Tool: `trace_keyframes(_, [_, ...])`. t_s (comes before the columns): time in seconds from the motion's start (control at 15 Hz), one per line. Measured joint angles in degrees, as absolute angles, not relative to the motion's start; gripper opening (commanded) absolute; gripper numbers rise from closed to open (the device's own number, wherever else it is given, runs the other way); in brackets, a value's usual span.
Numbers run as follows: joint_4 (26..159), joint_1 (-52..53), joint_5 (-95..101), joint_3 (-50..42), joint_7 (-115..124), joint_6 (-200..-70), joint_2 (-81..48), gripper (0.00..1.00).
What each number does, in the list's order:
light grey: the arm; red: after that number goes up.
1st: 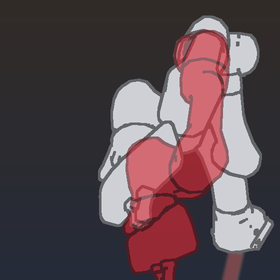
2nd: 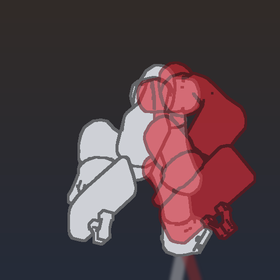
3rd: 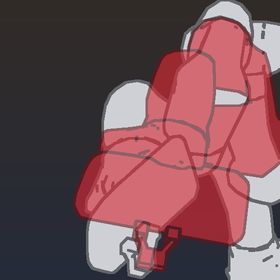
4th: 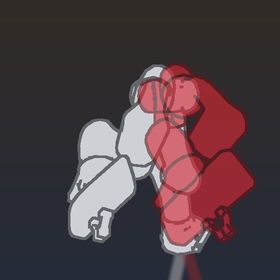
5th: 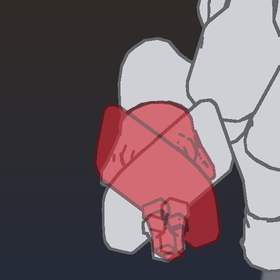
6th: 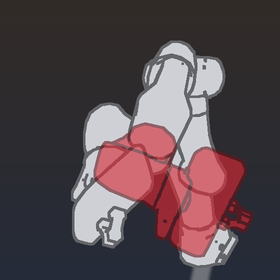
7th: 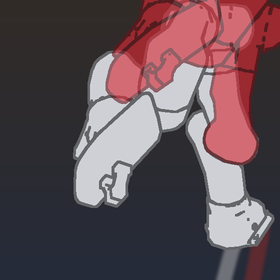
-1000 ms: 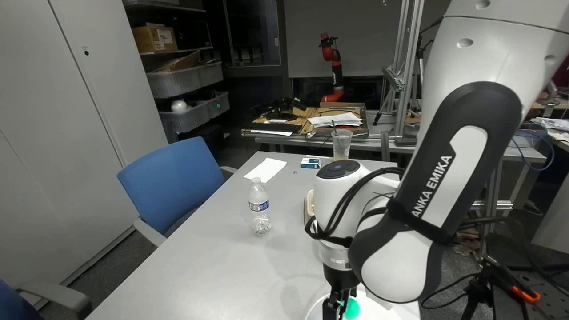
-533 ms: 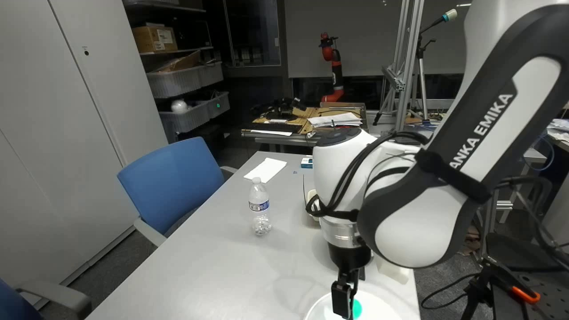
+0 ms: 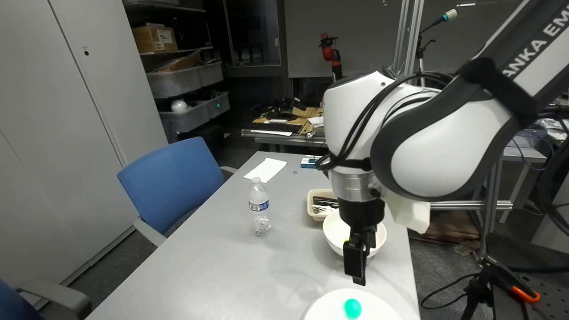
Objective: Get the blue ball from the white bowl and place it on the white plate
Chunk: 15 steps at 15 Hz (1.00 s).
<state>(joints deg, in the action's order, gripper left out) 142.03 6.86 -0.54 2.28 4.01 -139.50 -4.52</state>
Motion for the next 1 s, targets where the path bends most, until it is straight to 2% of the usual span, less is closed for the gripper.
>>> trace_keyframes(1.0, [149.82,3.89,-2.23,1.41,-0.94,-139.48,11.8,1.0])
